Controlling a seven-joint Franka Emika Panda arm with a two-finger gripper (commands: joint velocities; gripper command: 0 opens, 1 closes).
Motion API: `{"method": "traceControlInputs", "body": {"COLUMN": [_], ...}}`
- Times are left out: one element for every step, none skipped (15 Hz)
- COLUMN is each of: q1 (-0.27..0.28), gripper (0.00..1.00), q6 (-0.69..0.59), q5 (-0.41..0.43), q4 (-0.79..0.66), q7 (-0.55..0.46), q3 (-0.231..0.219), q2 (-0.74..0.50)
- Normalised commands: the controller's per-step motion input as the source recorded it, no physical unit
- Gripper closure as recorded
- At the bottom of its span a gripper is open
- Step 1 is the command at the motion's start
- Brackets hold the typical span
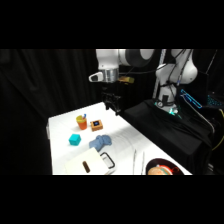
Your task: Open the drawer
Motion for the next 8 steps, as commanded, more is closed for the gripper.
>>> {"method": "traceControlInputs", "body": {"q1": [-0.008, -0.01, -0.012, -0.017, -0.013, -0.009, -0.001, 0.008], "gripper": [0.0, 0.0, 0.0, 0.0, 0.0, 0.0, 0.0, 0.0], "q6": [0.04, 0.06, 0.08, 0.13, 0.18, 0.2, 0.23, 0.23], "q5": [0.004, 0.019, 0.039, 0.006, 0.001, -0.021, -0.035, -0.031], "q4": [0.02, 0.05, 0.09, 0.1, 0.12, 0.13, 0.14, 0.15], "q7": [0.04, 0.04, 0.04, 0.1, 0.12, 0.15, 0.17, 0.18], "q3": [0.005, 0.003, 0.001, 0.005, 0.013, 0.022, 0.034, 0.044], "q2": [0.02, 0.06, 0.11, 0.13, 0.15, 0.15, 0.16, 0.17]}}
